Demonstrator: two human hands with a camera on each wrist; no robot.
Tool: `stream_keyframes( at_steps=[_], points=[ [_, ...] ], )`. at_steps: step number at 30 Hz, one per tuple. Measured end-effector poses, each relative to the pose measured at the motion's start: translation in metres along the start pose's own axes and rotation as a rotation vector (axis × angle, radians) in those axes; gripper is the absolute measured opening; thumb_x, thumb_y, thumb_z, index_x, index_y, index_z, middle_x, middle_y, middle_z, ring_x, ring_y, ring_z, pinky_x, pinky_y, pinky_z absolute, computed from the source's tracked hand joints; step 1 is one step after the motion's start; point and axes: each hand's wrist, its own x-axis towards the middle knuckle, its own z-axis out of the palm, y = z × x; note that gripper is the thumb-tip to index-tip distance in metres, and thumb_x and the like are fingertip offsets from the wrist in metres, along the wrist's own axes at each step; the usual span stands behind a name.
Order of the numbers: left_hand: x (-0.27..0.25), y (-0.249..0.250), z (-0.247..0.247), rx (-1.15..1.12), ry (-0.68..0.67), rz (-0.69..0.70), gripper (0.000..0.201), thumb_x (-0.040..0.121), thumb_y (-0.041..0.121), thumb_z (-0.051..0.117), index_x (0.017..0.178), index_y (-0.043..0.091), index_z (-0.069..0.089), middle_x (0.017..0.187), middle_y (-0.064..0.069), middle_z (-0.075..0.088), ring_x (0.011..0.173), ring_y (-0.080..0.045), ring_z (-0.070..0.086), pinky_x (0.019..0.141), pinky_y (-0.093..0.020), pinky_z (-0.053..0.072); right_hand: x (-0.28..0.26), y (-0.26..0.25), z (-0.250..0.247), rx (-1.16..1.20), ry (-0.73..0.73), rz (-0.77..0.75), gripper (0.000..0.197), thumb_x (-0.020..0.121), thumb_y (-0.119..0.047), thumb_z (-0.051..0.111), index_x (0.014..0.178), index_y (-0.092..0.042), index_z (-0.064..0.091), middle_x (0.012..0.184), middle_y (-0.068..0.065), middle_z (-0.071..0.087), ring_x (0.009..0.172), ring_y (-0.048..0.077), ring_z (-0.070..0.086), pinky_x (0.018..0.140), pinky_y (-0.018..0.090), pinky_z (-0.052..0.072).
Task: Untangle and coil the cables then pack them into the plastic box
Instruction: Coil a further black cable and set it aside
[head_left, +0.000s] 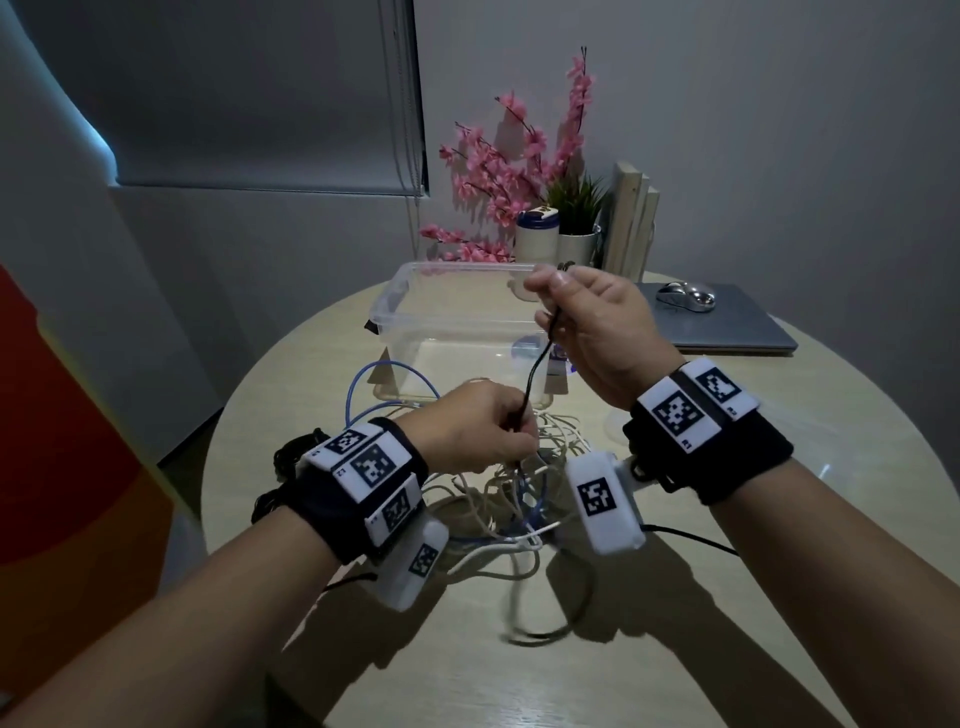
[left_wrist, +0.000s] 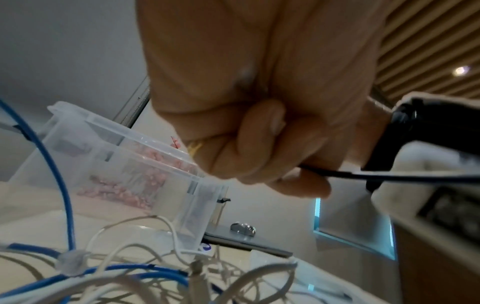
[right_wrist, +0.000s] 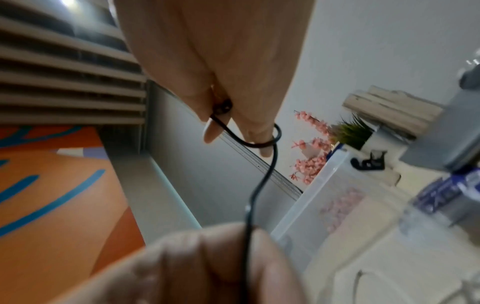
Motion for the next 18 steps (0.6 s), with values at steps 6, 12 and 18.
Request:
stream_keyframes(
  at_steps=[6, 12, 18],
  points=[
    [-0.012, 0.011, -0.018, -0.025, -0.068, 0.056, 0.010, 0.092, 0.018, 0.060, 0.084, 0.014, 0.064, 0.064, 0.005, 0.061, 0.042, -0.003, 0.041, 0.043, -0.018, 0.036, -0.001, -0.004, -0.016, -0.833, -0.079, -0.074, 0.022, 0.098, -0.019, 0.046, 0.096, -0.013, 0.067, 0.095, 0.006, 0.063, 0.091, 0.022, 0.057, 0.075, 0.031, 0.043],
    [-0.006, 0.013, -0.039, -0.306, 0.403, 0.156, 0.021, 0.099, 0.017, 0.048, 0.080, 0.020, 0.058, 0.055, 0.002, 0.049, 0.038, -0.008, 0.041, 0.038, -0.016, 0.032, -0.011, 0.000, -0.009, -0.570, -0.198, 0.185, 0.023, 0.101, -0.012, 0.036, 0.092, -0.007, 0.057, 0.094, 0.011, 0.068, 0.083, 0.018, 0.066, 0.072, 0.026, 0.046],
    [-0.011, 0.008, -0.037, 0.110, -0.037, 0.126, 0.013, 0.092, 0.032, 0.059, 0.089, 0.033, 0.072, 0.084, 0.008, 0.071, 0.083, -0.007, 0.063, 0.083, -0.028, 0.051, -0.006, -0.005, -0.005, 0.005, 0.055, 0.214, 0.028, 0.102, -0.014, 0.031, 0.082, -0.009, 0.049, 0.066, 0.008, 0.059, 0.048, 0.013, 0.047, 0.051, 0.026, 0.034]
  ],
)
